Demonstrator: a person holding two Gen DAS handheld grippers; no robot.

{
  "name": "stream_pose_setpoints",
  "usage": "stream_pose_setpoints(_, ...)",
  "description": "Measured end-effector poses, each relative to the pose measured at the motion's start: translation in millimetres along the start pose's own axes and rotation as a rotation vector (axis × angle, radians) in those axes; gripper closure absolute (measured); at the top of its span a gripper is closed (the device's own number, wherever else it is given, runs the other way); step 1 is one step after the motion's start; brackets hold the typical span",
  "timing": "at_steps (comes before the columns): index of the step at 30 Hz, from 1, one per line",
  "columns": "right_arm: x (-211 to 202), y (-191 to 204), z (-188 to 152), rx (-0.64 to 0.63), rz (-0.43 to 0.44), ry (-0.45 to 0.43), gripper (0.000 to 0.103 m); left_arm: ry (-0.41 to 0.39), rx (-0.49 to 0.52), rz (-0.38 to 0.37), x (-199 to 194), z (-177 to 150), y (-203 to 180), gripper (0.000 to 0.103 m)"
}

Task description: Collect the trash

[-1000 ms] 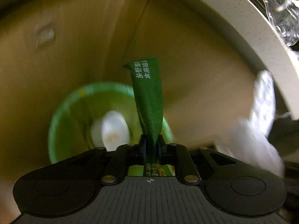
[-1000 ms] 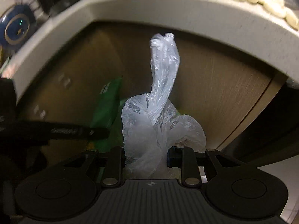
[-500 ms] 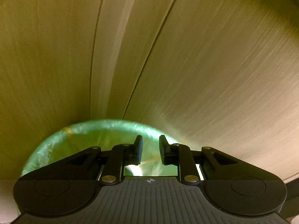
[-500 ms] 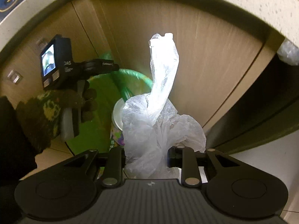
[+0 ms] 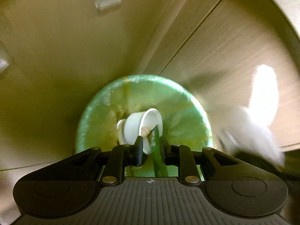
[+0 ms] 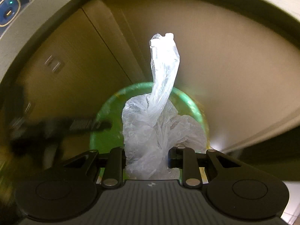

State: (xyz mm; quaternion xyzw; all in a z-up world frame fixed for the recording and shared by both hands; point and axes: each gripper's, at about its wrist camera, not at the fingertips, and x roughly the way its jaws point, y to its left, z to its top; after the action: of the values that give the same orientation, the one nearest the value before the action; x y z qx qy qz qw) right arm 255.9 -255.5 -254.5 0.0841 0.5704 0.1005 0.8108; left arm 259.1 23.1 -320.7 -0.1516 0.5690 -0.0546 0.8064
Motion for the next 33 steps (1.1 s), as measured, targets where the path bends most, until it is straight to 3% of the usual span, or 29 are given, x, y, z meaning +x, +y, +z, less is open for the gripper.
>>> stream_pose_setpoints(8, 66, 21, 49, 0.0, -0.055, 0.103, 0.075, 0.005, 0.084, -0.036, -47, 21, -12, 0.081)
stream_pose_setpoints(10, 72, 21, 57, 0.015, -0.064, 0.12, 0.069, 0.009, 0.105, -0.049, -46, 28, -12, 0.081)
stream_pose_setpoints(12, 72, 21, 57, 0.054, -0.062, 0.128, 0.054, 0.024, 0.116, -0.06, -46, 31, -11, 0.081)
stream_pose_setpoints(13, 70, 17, 56, 0.079, -0.061, 0.126, 0.052, 0.035, 0.118, -0.07, -46, 32, -10, 0.081)
stream_pose_setpoints(20, 70, -2, 56, 0.223, -0.087, 0.138, 0.051, 0.11, 0.135, -0.14, -34, 33, -9, 0.081)
stream_pose_setpoints(24, 64, -8, 49, 0.292, -0.105, 0.131, 0.051, 0.111, 0.145, -0.149, -29, 34, -16, 0.081)
stream_pose_setpoints(28, 30, -1, 41, 0.292, -0.126, 0.056, 0.051, 0.015, 0.159, -0.183, -50, 25, -30, 0.081)
stream_pose_setpoints(33, -42, 19, 30, 0.135, -0.097, -0.155, 0.051, -0.291, 0.186, -0.199, -122, -10, -48, 0.081)
